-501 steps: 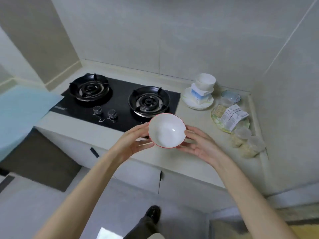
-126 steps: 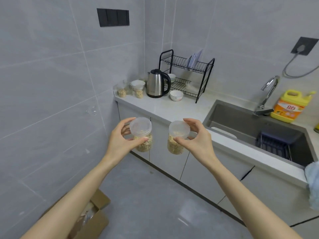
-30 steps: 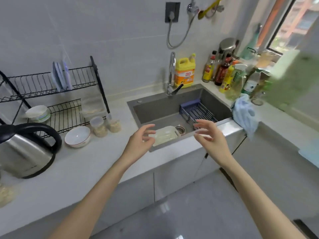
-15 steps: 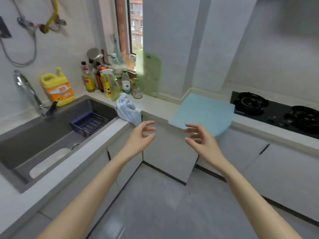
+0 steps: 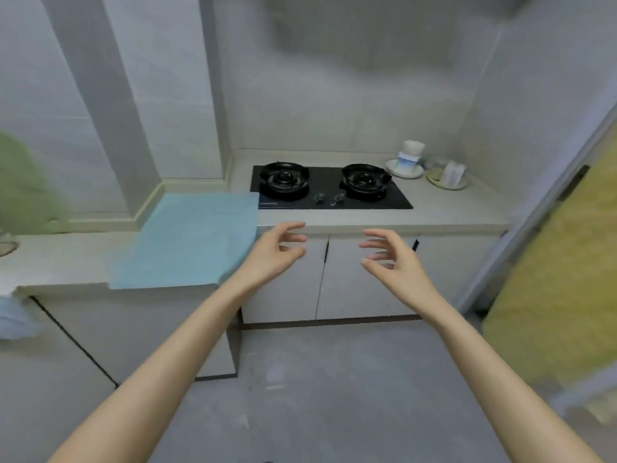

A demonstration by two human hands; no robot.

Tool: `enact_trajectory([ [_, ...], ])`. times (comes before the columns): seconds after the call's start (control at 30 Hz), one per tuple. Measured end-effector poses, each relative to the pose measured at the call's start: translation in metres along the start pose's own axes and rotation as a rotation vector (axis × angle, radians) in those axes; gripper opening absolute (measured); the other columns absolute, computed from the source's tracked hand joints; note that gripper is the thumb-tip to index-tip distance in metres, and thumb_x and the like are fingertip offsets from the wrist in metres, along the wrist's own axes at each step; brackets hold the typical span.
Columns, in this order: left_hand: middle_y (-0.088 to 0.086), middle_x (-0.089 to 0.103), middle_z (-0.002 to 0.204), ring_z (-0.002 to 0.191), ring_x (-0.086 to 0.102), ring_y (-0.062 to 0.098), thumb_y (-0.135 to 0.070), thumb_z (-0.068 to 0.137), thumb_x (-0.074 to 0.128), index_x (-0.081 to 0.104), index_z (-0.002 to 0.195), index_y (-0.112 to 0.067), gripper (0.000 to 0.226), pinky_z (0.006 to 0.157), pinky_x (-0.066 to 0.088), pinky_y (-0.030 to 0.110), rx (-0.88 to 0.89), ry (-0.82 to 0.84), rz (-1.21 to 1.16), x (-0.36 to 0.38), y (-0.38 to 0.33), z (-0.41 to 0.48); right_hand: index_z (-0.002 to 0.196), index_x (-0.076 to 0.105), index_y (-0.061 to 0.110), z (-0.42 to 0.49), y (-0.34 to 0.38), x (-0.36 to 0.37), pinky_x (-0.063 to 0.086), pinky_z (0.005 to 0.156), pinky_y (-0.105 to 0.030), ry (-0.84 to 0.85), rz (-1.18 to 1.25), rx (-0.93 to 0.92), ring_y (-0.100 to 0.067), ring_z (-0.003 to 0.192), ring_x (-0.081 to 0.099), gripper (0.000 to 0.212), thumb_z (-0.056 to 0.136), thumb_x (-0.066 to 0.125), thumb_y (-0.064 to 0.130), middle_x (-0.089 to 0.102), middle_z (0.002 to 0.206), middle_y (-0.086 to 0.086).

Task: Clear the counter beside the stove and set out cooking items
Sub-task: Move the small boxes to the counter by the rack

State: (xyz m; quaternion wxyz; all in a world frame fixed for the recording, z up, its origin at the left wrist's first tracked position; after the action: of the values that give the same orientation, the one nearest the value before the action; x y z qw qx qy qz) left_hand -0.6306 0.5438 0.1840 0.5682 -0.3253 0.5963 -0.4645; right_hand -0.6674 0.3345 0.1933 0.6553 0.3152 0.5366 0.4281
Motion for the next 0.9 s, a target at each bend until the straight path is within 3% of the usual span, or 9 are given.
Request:
enact_trajectory([
  [0.17,-0.004,0.064,0.116,0.086,0.061,0.009,-0.010,0.091,0.059,0.053,0.128,-0.026,0.041,0.079,0.050,0.028,0.063,0.128,-0.007,0.079,-0.033,0.081,0.116,0.050,0.039,0.028,-0.042,-0.085,0.050,0.084,-0.024,-0.154,-0.014,0.053,-0.013,0.095,0.063,0.045,0.087,0.064,0.008,0.063,0.113,0.010],
  [0.33,-0.005,0.065,0.115,0.082,0.061,0.007,-0.011,0.090,0.060,0.053,0.129,-0.027,0.043,0.083,0.051,0.030,0.121,0.217,-0.036,0.143,-0.062,0.170,0.122,0.052,0.029,0.075,-0.082,-0.156,0.051,0.081,-0.017,-0.267,0.002,0.101,-0.007,0.094,0.064,0.042,0.088,0.065,0.009,0.064,0.115,0.007],
  [0.43,-0.006,0.065,0.114,0.088,0.062,0.008,-0.011,0.090,0.060,0.053,0.129,-0.028,0.043,0.086,0.052,0.033,0.138,0.258,-0.068,0.177,-0.078,0.227,0.124,0.052,0.029,0.107,-0.106,-0.197,0.049,0.084,-0.021,-0.342,-0.002,0.131,-0.008,0.097,0.065,0.042,0.088,0.066,0.013,0.065,0.114,0.011],
  [0.7,-0.003,0.065,0.115,0.093,0.060,0.012,-0.010,0.091,0.060,0.053,0.129,-0.026,0.042,0.080,0.049,0.021,0.159,0.384,-0.088,0.267,-0.107,0.350,0.124,0.053,0.024,0.178,-0.171,-0.287,0.049,0.080,-0.017,-0.454,-0.009,0.184,-0.002,0.088,0.065,0.043,0.087,0.066,0.007,0.064,0.116,0.006],
  [0.9,-0.005,0.063,0.116,0.088,0.060,0.011,-0.011,0.092,0.059,0.052,0.129,-0.027,0.042,0.074,0.052,0.021,0.152,0.414,-0.077,0.334,-0.121,0.433,0.120,0.054,0.031,0.237,-0.230,-0.353,0.050,0.088,-0.030,-0.483,-0.043,0.188,-0.014,0.096,0.065,0.042,0.086,0.067,0.010,0.063,0.116,0.009],
])
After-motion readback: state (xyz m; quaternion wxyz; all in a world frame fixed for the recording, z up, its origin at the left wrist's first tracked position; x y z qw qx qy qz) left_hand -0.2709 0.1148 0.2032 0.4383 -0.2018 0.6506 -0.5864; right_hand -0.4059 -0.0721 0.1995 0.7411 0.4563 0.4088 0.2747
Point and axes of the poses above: each hand's wrist, its own z-axis towards the middle knuckle, its own x-axis out of the palm, y = z × x, the point moved 10 cm from there along z, towards the middle knuckle
